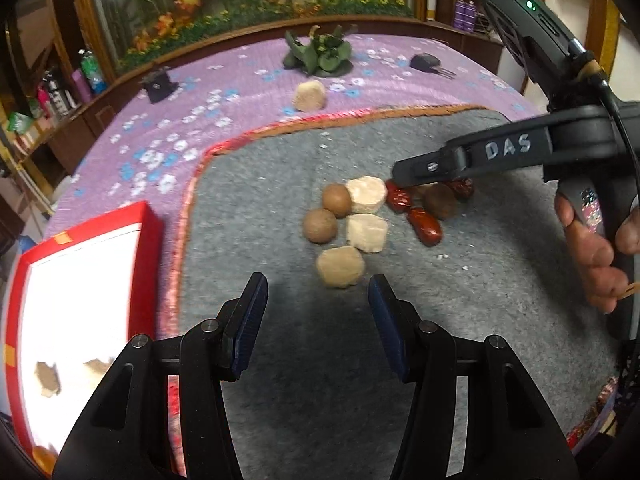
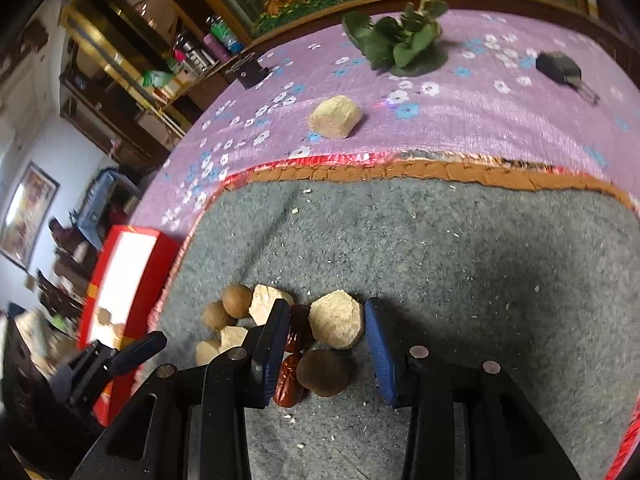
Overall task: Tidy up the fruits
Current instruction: 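Grasp a round beige cake with the left tool while the right tool grasps another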
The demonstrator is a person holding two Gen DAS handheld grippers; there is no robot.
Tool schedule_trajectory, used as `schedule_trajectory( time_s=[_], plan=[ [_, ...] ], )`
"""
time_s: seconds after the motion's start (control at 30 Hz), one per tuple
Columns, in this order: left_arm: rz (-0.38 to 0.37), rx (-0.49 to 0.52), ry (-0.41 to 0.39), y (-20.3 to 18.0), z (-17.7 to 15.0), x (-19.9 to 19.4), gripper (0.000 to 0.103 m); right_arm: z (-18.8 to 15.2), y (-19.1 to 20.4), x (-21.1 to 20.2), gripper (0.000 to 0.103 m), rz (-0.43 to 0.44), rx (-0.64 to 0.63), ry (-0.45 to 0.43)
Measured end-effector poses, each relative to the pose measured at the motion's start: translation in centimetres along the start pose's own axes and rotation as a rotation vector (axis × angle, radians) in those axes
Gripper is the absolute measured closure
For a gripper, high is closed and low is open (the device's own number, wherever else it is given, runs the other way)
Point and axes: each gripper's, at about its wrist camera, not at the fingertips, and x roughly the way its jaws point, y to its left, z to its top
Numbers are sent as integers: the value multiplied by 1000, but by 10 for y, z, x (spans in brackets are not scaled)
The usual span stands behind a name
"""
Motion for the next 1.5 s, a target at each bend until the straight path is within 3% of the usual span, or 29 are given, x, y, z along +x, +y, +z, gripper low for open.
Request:
schedule_trajectory(
  time_s=[0.1, 0.17, 0.3, 0.43, 0.6, 0.83, 1.17, 1.5],
  plan=[
    [-1, -2, 14, -1, 3, 8, 50, 0, 3, 1, 67, -26, -24, -9],
    [-13, -10, 24, 0, 4, 14, 50, 2, -3, 2, 75, -27, -1, -9],
    [-34, -15, 27, 0, 6, 21, 51, 5, -15, -3, 75, 24, 63, -19],
    [-47, -29, 16, 3, 7, 22, 65, 8, -22, -13, 75, 69, 107, -58],
    [-70, -46, -10, 5, 6, 16, 75, 10, -32, -18, 75, 187, 180, -62],
    [-53, -73, -47, 8, -1, -4, 75, 10, -36, -26, 75, 252, 213, -92],
    [-17, -135, -128, 25, -9, -45, 75, 6, -21, -38, 75, 335, 164, -142],
    [56, -120, -196, 20, -8, -70, 75, 5, -17, -46, 75, 340, 139, -188]
  ],
)
